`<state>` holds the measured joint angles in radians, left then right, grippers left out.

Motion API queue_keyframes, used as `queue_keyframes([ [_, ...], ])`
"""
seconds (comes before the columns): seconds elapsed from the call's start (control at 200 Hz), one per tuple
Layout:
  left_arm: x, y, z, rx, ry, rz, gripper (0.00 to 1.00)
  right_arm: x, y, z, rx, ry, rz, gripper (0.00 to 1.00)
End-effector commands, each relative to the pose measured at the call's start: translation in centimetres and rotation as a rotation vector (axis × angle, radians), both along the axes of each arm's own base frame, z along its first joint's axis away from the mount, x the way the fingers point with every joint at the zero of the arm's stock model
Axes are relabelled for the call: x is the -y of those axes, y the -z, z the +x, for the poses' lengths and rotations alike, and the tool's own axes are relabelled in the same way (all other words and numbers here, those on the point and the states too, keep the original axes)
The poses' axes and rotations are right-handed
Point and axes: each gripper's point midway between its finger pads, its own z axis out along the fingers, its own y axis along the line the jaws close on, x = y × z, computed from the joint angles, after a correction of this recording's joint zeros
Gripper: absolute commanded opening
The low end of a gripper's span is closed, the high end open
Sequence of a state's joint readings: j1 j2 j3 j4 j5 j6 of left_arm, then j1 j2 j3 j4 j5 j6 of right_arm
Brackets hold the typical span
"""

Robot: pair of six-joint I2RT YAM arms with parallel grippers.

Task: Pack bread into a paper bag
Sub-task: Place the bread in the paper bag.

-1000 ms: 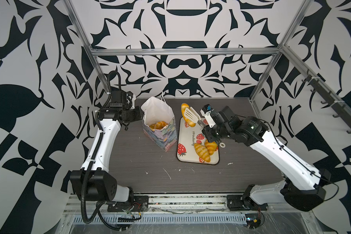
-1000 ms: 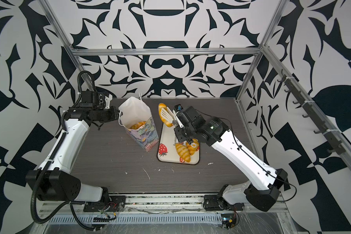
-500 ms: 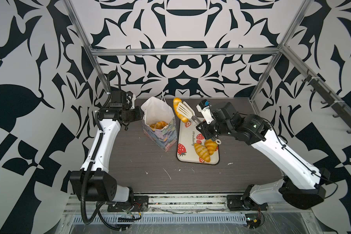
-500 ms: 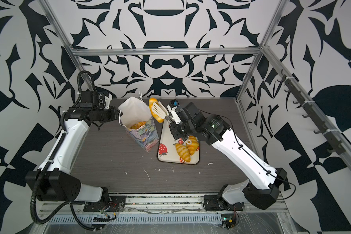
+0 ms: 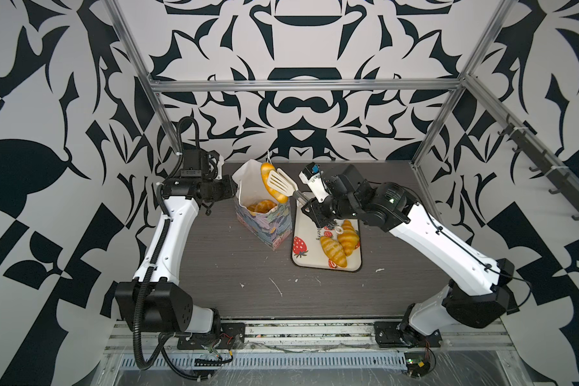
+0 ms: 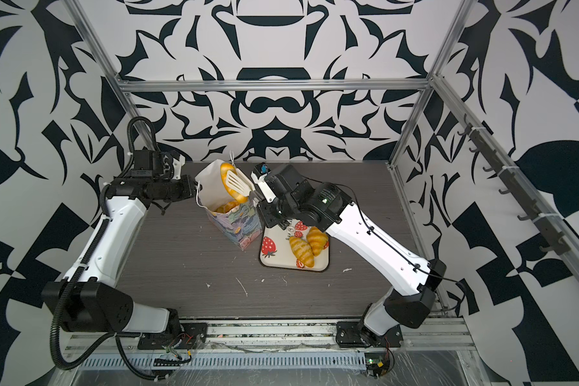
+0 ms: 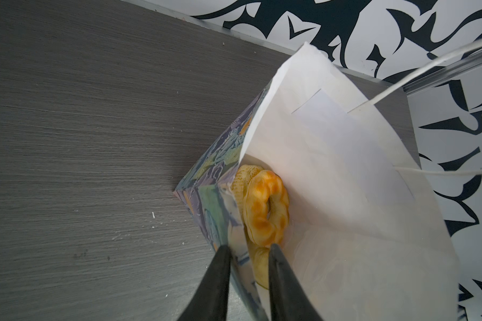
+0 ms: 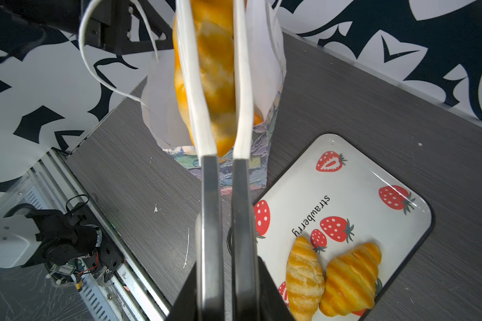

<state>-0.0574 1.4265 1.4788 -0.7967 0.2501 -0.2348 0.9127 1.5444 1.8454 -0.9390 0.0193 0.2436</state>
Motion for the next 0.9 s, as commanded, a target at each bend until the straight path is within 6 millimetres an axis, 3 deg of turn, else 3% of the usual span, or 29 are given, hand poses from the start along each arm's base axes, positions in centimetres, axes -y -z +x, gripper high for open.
queue_keyframes([
  [0.0,0.1,-0.3,-0.9,-0.007,0.010,0.002,0.28,-1.6,-4.5,0.2,0.096,-0.034,0.121,0.28],
  [0.495,0.2,-0.4,-1.0,-0.003,0.012,0.002,0.28,-4.1,-2.6,2.0,0.078,-0.039,0.097,0.28],
  [0.895,0.2,-0.3,-1.2,-0.005,0.012,0.001,0.28,-4.1,-0.4,2.6,0.062,-0.020,0.039,0.31],
])
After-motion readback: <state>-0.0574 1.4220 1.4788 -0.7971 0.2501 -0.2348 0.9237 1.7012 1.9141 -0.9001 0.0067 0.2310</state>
